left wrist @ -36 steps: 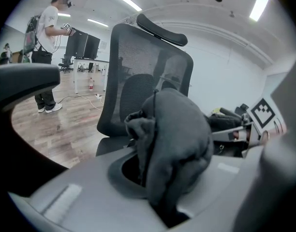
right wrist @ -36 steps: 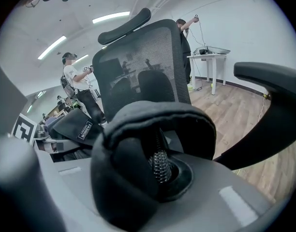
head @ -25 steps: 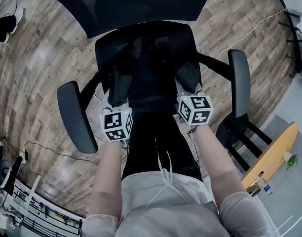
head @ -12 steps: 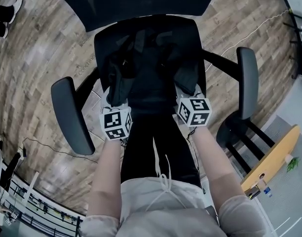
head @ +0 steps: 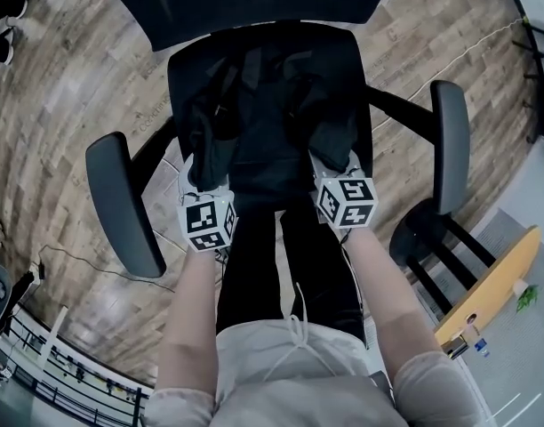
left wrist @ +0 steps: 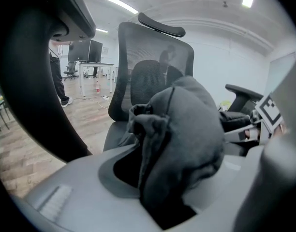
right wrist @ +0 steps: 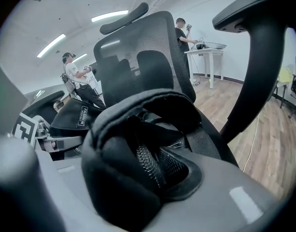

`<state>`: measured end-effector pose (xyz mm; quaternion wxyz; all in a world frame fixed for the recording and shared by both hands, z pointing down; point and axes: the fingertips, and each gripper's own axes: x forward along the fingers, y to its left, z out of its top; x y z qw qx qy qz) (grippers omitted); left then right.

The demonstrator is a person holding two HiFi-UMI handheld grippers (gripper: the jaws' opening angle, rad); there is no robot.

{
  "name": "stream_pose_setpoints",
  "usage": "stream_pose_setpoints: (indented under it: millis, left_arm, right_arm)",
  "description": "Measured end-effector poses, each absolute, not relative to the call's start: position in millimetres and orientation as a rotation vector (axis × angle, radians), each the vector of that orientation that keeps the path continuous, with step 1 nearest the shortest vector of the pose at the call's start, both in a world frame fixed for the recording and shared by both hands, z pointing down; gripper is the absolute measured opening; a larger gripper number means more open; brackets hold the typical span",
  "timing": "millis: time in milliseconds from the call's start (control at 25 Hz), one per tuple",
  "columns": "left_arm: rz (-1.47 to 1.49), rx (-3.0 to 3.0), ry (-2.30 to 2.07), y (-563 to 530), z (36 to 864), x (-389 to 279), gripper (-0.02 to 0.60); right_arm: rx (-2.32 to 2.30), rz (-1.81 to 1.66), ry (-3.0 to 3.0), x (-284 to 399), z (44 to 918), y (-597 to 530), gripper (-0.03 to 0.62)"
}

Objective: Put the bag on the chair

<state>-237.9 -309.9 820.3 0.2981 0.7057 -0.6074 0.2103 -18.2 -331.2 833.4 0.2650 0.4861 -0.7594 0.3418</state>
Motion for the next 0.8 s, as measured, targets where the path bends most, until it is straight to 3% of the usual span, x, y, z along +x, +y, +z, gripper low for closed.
stream_pose_setpoints:
  millis: [400,800]
  left_arm:
    - [0.541,1.808,-1.689,-289,808,-249,0.342]
    - [0.512,1.775,-1.718,-250,778,-243,0.371]
  right_arm:
    - [1.363,0.793,-2.061,-14,817,-330,0.393]
    - [1.306,0.808,-2.083,-15,789,-295,0.428]
